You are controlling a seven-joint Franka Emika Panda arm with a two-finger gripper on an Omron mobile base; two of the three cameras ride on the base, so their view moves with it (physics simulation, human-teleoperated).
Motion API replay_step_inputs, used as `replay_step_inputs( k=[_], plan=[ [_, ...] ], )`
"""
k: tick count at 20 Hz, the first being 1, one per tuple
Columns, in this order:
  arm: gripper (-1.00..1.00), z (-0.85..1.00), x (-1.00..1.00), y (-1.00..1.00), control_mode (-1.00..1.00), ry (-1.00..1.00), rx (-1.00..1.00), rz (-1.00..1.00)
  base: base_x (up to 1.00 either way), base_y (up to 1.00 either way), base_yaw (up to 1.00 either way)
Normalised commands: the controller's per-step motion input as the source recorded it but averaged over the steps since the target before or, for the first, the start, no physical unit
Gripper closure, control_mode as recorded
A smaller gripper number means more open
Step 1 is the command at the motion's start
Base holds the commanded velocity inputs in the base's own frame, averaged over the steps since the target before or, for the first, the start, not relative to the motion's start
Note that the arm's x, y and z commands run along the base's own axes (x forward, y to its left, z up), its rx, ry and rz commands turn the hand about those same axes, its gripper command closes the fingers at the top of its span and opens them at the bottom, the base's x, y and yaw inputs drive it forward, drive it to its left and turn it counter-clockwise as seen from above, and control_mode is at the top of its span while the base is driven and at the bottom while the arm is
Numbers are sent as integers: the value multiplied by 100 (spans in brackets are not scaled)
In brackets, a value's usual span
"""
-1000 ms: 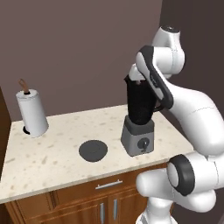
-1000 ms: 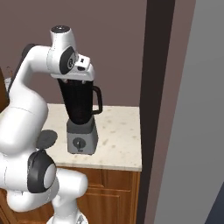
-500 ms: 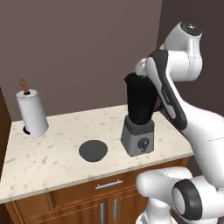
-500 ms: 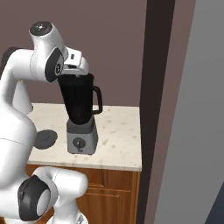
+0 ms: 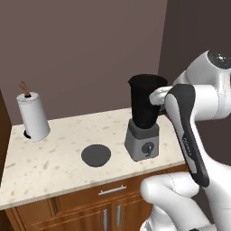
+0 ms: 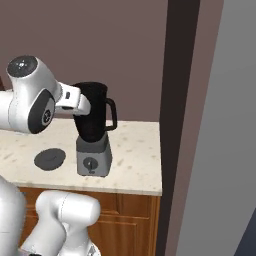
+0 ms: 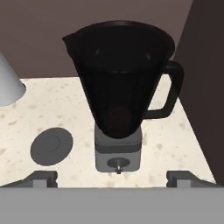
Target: Grab the lemon and onion from the fridge, place them in the blender, close the lid, and turn on the blender to create a marinade.
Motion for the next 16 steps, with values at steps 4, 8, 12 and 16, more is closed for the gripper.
replay_step_inputs(
  k=[4, 8, 12, 16],
  plan=[
    [-100, -57, -70, 3, -100, 4, -2, 0, 0, 0, 0],
    [-100, -35, -19, 7, -100, 11, -1, 0, 0, 0, 0],
    [-100, -26, 0, 6, -100, 14, -2, 1, 0, 0, 0],
    [-100, -21, -15, 2, -100, 8, 0, 0, 0, 0, 0]
  ],
)
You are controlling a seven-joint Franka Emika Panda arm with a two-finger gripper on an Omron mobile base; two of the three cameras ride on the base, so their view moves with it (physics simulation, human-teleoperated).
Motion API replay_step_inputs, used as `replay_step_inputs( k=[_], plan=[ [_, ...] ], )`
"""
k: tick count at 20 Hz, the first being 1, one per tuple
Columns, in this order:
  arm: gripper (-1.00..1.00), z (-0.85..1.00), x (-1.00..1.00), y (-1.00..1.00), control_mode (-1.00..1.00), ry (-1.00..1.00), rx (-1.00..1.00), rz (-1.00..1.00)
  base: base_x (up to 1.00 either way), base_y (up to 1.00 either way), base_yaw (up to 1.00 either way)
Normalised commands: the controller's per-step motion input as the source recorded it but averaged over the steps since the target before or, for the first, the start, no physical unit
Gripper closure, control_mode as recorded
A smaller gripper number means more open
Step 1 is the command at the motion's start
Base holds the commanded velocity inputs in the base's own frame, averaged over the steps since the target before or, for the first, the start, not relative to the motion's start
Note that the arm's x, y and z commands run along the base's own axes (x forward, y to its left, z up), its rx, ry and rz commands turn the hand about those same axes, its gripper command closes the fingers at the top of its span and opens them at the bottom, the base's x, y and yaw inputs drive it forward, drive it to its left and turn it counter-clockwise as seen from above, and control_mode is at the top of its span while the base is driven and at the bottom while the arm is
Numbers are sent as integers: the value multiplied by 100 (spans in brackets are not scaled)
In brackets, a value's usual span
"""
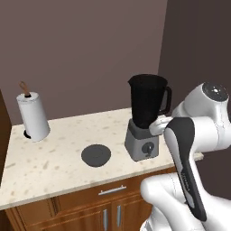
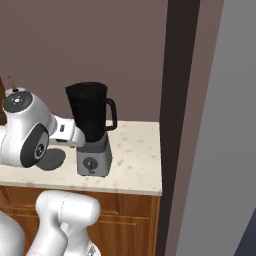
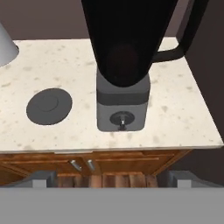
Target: Grab the lemon and onion from the fridge, place them in the blender, close the lid, and turn on the blender to create a marinade.
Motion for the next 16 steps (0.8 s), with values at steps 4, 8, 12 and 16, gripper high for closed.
replay_step_inputs(
  k=[4, 8, 12, 16],
  plan=[
    [-100, -1, -76, -1, -100, -1, 3, -1, 0, 0, 0],
    [-100, 0, 0, 0, 100, 0, 0, 0, -100, 0, -1],
    [-100, 0, 0, 0, 100, 0, 0, 0, -100, 0, -1],
    [-100, 0, 0, 0, 100, 0, 0, 0, -100, 0, 0]
  ],
)
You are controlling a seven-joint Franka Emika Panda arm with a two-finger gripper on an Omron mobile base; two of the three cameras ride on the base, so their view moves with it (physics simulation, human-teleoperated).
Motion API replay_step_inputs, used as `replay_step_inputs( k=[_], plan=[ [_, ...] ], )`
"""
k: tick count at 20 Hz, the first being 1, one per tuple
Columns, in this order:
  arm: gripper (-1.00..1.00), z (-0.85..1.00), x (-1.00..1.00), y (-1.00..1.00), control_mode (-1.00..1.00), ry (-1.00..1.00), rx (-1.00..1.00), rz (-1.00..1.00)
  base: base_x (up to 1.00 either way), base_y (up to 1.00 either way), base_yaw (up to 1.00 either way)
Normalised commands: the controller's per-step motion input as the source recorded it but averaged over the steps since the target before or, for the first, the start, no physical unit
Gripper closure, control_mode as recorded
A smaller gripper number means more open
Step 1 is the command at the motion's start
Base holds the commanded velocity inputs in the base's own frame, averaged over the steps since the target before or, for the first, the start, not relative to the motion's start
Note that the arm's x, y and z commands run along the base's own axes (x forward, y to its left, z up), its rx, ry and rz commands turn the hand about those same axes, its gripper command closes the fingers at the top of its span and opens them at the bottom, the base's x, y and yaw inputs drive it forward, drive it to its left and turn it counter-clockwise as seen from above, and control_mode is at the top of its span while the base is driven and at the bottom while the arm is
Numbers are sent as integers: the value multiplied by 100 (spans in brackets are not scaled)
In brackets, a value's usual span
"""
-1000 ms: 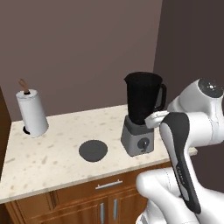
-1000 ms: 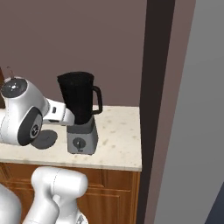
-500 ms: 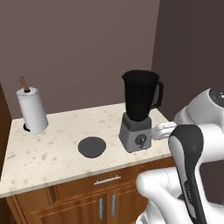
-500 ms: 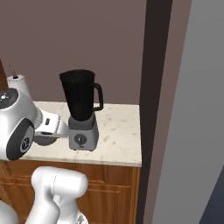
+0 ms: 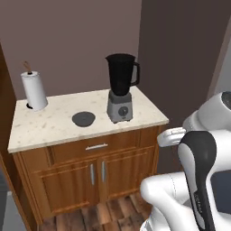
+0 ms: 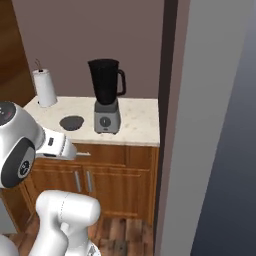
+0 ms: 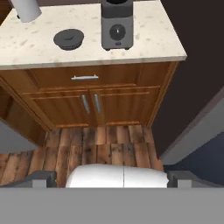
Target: Grab the lemon and onion from the fridge, place them in the blender, close the lid, and turn on the blender to create a marinade.
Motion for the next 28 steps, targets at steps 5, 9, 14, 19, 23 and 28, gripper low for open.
replay_step_inputs(
  k=[5, 9, 14, 19, 23, 28],
  plan=[
    [-100, 0, 0, 0, 100, 0, 0, 0, -100, 11, 0],
    [-100, 0, 0, 0, 100, 0, 0, 0, -100, 37, 0],
    [-100, 0, 0, 0, 100, 0, 0, 0, -98, 69, 1],
    [-100, 0, 0, 0, 100, 0, 0, 0, -62, 99, 5],
    [-100, 0, 0, 0, 100, 0, 0, 0, -27, 100, 4],
    [-100, 0, 0, 0, 100, 0, 0, 0, 0, 100, 1]
  ],
)
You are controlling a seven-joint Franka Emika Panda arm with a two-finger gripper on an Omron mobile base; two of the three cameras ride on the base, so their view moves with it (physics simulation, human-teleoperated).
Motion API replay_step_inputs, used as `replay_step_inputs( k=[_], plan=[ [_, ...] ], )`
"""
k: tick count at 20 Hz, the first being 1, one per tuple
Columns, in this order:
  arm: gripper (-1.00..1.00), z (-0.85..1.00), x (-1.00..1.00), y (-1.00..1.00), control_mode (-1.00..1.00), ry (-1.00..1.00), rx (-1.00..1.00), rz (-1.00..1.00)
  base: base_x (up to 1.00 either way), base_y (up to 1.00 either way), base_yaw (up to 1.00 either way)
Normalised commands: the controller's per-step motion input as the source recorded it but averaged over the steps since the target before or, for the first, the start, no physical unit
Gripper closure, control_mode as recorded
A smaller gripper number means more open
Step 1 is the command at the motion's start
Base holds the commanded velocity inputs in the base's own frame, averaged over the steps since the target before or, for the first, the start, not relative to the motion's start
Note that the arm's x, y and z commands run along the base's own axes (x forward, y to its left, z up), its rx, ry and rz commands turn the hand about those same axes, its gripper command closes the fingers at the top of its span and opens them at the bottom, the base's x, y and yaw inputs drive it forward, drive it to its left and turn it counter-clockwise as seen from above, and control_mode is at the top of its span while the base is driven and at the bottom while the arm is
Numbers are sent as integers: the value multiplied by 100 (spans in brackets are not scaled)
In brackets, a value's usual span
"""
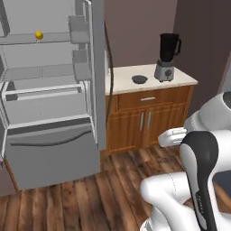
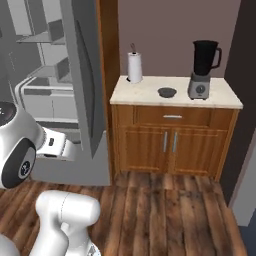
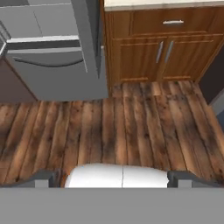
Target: Grab the lemon and onion from the fridge, place them in the blender, close the lid, and turn on the blender to create a marinade.
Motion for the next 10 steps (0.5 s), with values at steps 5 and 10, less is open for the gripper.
replay_step_inputs(
  k=[5, 10],
  plan=[
    [-100, 0, 0, 0, 100, 0, 0, 0, 15, 100, 0],
    [-100, 0, 0, 0, 100, 0, 0, 0, 52, 100, -2]
  ],
)
